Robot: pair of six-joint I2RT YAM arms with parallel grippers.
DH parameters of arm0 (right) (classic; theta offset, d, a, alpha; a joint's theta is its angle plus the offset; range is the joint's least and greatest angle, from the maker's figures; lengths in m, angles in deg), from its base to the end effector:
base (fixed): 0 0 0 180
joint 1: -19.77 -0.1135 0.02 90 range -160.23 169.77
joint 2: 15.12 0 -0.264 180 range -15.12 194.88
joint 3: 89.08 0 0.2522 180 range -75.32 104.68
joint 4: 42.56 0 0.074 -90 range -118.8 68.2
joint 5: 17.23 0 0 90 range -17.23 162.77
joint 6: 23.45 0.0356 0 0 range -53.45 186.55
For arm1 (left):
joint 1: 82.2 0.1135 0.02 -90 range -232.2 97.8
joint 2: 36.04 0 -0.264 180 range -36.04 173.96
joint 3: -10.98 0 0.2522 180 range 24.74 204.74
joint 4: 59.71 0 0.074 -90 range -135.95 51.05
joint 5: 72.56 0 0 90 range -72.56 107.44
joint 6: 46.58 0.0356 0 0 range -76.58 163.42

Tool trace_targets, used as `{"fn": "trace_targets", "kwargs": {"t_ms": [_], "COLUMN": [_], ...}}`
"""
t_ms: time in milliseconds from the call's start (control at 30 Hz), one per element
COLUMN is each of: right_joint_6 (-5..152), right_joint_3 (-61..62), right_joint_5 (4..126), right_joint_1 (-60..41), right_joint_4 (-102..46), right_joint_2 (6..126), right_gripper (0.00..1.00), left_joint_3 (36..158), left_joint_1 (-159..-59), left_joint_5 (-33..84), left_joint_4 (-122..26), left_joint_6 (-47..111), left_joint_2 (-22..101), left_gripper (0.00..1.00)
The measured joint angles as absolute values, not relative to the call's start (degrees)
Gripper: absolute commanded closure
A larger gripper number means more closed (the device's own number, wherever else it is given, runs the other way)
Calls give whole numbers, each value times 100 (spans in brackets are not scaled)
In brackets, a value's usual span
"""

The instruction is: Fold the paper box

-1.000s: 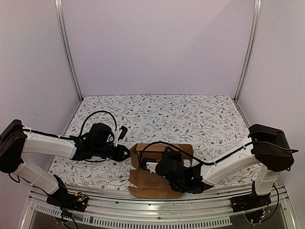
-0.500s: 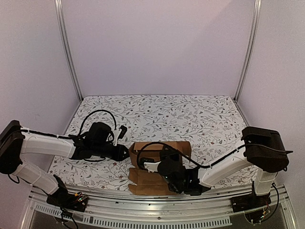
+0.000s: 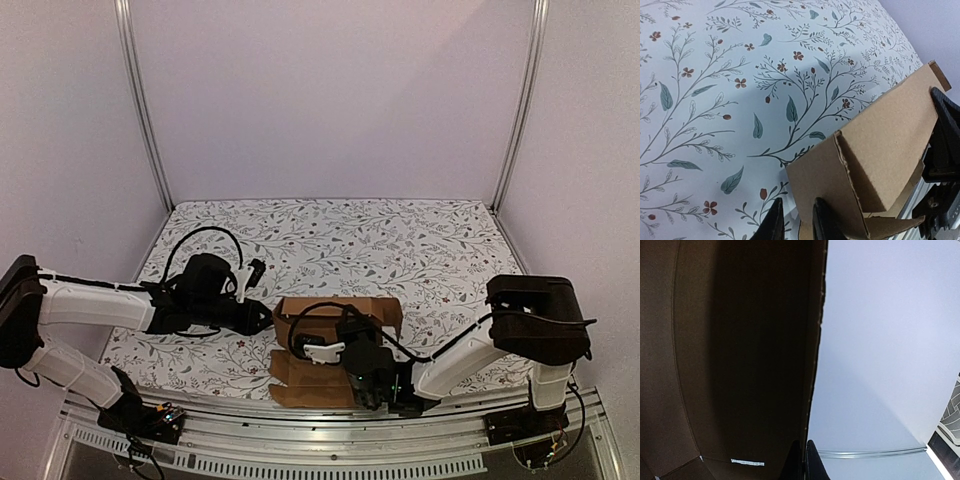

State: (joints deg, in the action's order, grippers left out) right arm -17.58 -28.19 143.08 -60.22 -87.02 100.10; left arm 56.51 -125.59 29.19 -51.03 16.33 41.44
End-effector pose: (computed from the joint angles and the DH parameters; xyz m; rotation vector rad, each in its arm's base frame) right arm 0.0963 0.3529 0.1327 -1.3690 1.0920 -1.1062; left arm 0.1835 -0.1835 0.1669 0.4557 2.3759 -0.8440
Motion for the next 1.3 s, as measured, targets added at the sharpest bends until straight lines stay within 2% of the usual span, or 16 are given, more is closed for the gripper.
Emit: {"fn": "trace_targets", "kwargs": {"t_ms": [567,833,1300], "right_joint_6": [-285,36,379], "right_joint_3": [-2910,-2908,-2836], "right_joint_5": [14373,14404,14426], "right_joint_1": [-6129,-6166,-6168], "right_joint_4": [-7646,-7502,-7198], "right_joint_2": [10028,10028,10021], "right_gripper": [100,100,100], "left_joint_3": [5566,5485,5356], "left_joint_1": [-12559,-12568,-12992], "left_joint_5": [2945,3162,3087], "left_joint_4": [-5269,-5577,-5601], "left_joint_6": [1552,1410,1180], "left_joint_2": [4150,4437,4367], "left_gripper": [80,87,86]}}
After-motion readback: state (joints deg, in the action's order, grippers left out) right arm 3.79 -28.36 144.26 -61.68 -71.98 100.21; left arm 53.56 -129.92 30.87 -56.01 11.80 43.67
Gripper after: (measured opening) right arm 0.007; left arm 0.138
